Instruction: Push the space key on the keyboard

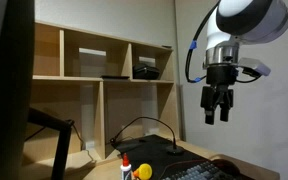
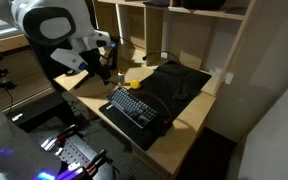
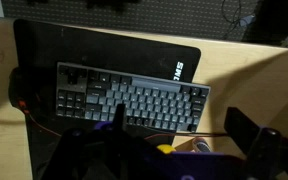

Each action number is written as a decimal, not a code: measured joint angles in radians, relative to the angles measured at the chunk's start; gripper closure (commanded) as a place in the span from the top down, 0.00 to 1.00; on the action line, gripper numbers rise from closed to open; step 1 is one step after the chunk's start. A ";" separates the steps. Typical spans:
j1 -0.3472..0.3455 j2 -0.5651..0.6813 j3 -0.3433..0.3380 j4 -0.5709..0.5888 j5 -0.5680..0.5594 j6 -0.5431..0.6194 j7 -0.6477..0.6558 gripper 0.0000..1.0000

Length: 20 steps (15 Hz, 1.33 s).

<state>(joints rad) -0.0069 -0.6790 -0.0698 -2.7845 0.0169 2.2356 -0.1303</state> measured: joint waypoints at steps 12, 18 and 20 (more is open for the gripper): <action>-0.142 0.188 -0.022 -0.004 -0.046 0.240 0.197 1.00; -0.227 0.292 -0.061 0.000 -0.064 0.358 0.219 1.00; -0.231 0.306 -0.061 -0.003 -0.074 0.339 0.219 1.00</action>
<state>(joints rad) -0.2378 -0.3729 -0.1309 -2.7876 -0.0573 2.5742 0.0888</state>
